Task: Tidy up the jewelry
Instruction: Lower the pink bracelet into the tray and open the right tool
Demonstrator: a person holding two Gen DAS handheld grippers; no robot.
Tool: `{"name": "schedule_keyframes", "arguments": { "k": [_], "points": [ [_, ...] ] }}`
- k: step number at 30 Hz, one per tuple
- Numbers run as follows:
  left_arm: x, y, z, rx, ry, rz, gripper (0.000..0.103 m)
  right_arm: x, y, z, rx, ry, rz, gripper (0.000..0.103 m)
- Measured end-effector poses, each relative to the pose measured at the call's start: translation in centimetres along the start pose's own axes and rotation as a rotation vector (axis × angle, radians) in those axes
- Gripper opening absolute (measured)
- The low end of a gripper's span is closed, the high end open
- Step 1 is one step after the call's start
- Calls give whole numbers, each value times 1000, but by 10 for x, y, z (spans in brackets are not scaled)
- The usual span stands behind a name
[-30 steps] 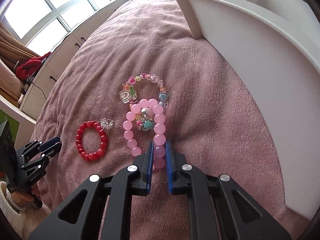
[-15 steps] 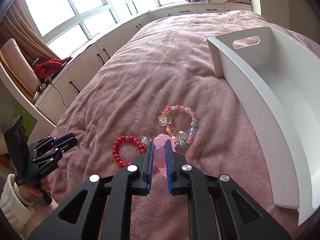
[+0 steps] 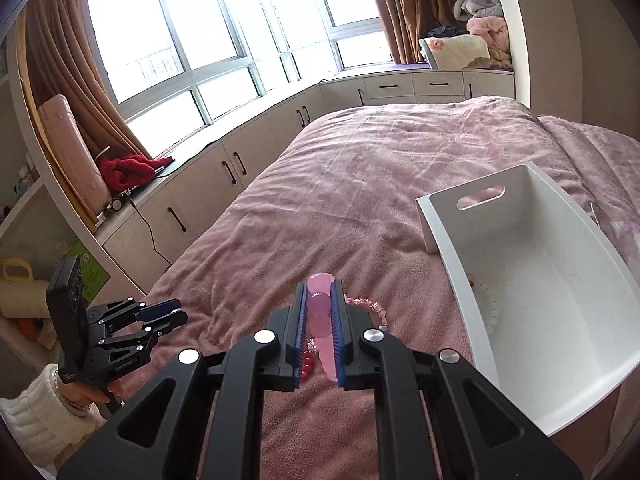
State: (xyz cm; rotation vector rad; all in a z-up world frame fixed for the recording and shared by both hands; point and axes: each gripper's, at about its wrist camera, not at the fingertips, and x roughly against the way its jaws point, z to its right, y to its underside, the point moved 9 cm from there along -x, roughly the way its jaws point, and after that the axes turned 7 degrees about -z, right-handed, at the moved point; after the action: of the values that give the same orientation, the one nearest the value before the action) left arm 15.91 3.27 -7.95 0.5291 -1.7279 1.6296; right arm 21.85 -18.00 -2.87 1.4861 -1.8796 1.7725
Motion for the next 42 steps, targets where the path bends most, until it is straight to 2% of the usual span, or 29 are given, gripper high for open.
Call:
{"name": "schedule_keyframes", "arguments": {
  "k": [10,20,26,35,42],
  "points": [
    [18,-66,43,-39,26,100,30,56,-23,19,37,43,80,12],
    [22,-122,104,-101,77,148,30,111,-35,50,93,129,126,12],
    [19,-152,139,-95,132,159,30,135,-38,81,79,173,142,12],
    [-5,-190,207,-145,221,139,30,142,-28,122,40,221,115,12],
    [-44,-212,252,-203,261,87,30,127,-16,150,-17,222,75,12]
  ]
}}
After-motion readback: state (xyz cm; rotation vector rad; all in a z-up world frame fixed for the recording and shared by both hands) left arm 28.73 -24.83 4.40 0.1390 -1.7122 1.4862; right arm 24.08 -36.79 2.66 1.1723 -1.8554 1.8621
